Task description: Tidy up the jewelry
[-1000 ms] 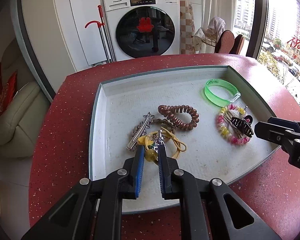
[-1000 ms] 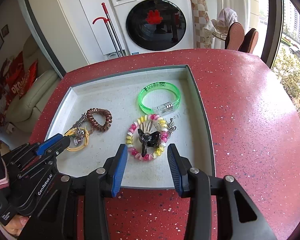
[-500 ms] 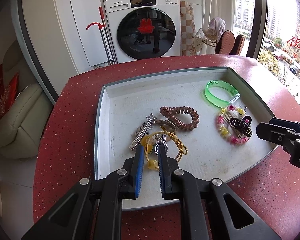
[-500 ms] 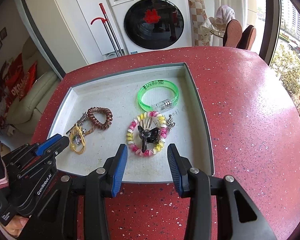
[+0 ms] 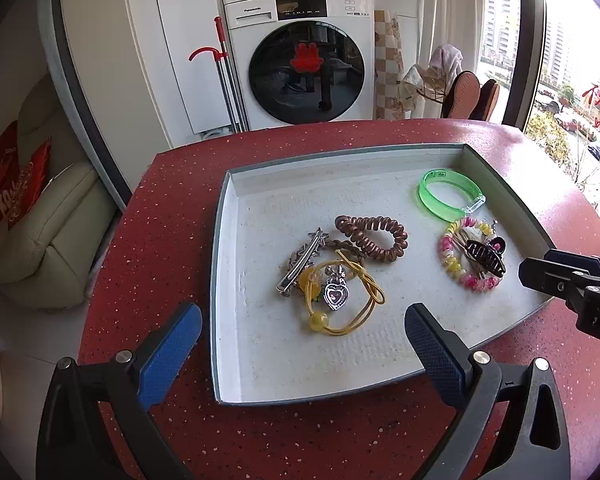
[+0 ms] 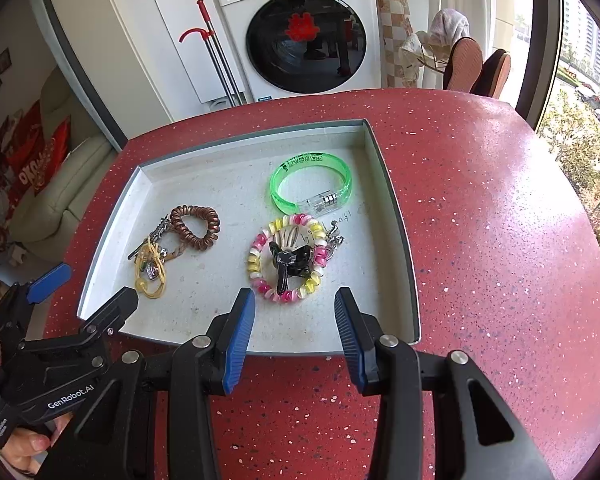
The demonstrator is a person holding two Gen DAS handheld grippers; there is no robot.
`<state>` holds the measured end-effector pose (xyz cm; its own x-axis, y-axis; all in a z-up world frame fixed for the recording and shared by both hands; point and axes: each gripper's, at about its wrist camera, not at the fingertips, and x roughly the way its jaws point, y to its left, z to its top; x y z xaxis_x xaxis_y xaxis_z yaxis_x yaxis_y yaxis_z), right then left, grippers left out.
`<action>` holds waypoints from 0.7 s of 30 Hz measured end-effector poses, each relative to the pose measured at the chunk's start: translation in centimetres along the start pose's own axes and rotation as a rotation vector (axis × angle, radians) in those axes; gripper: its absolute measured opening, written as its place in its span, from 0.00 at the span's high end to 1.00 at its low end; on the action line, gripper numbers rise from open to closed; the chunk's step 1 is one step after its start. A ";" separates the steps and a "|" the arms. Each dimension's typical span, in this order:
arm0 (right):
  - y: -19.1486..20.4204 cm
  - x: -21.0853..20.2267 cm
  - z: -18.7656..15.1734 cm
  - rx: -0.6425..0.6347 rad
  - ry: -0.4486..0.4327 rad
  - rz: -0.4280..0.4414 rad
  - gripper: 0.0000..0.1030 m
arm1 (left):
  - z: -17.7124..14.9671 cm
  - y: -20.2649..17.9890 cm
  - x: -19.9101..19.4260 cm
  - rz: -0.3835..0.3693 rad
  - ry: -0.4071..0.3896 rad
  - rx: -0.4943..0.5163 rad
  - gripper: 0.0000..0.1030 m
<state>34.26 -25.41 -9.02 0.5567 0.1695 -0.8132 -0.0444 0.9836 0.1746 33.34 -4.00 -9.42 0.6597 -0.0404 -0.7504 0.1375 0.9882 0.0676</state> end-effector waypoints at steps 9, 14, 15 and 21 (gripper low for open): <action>0.8 -0.8 -0.3 -0.022 -0.004 0.015 0.31 | -0.6 -0.2 -0.6 0.019 0.007 0.012 0.00; 0.7 -1.2 -0.4 -0.023 -0.011 0.021 0.22 | -1.1 -0.4 -1.0 -0.006 0.020 0.002 0.00; 0.7 -1.3 -0.4 -0.022 -0.014 0.022 0.20 | -1.2 -0.5 -1.1 -0.004 0.019 0.004 0.00; 0.8 -2.0 -0.8 -0.043 -0.071 0.000 0.12 | -1.5 -0.5 -1.6 -0.004 0.015 0.001 0.00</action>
<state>32.41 -24.96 -7.69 0.6144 0.1666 -0.7712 -0.0791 0.9855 0.1499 31.13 -4.20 -9.23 0.6481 -0.0422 -0.7604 0.1405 0.9880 0.0650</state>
